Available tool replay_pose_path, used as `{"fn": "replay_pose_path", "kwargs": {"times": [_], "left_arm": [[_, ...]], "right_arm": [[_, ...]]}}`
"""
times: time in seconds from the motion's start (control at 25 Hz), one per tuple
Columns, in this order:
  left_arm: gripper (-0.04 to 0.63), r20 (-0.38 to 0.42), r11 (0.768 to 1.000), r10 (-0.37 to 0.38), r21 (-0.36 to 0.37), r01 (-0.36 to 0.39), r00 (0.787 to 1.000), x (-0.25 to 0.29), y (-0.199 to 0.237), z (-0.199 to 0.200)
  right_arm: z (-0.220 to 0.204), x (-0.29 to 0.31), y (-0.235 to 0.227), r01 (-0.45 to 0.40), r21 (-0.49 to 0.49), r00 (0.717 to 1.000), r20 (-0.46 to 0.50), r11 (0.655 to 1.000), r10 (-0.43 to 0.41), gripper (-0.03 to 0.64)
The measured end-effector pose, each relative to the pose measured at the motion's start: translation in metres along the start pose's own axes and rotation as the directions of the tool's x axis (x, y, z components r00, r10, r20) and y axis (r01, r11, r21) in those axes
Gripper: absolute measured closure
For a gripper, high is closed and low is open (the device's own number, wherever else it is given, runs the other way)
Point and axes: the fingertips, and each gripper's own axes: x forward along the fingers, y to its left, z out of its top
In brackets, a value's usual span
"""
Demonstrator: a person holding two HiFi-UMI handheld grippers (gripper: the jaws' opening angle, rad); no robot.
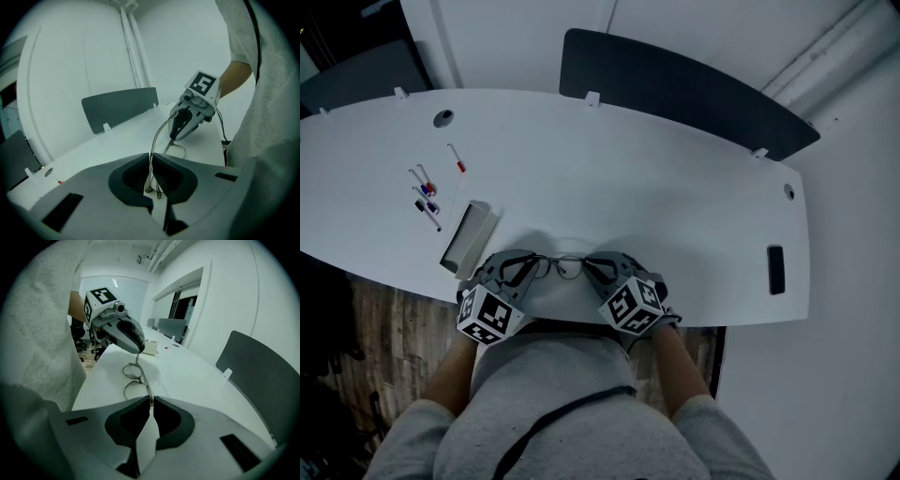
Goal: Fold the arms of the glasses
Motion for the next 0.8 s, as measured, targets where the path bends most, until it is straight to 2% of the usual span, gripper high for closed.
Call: {"fn": "replay_pose_path", "kwargs": {"times": [0.24, 0.8], "left_arm": [[0.561, -0.032, 0.999, -0.037, 0.032, 0.038, 0.999, 0.013, -0.009, -0.001], [0.555, -0.12, 0.99, -0.059, 0.124, 0.074, 0.991, 0.031, -0.021, -0.007]], "right_arm": [[-0.001, -0.001, 0.0, 0.006, 0.006, 1.0, 0.005, 1.0, -0.006, 0.578], [-0.002, -0.002, 0.003, 0.012, 0.001, 1.0, 0.004, 1.0, -0.012, 0.578]]}}
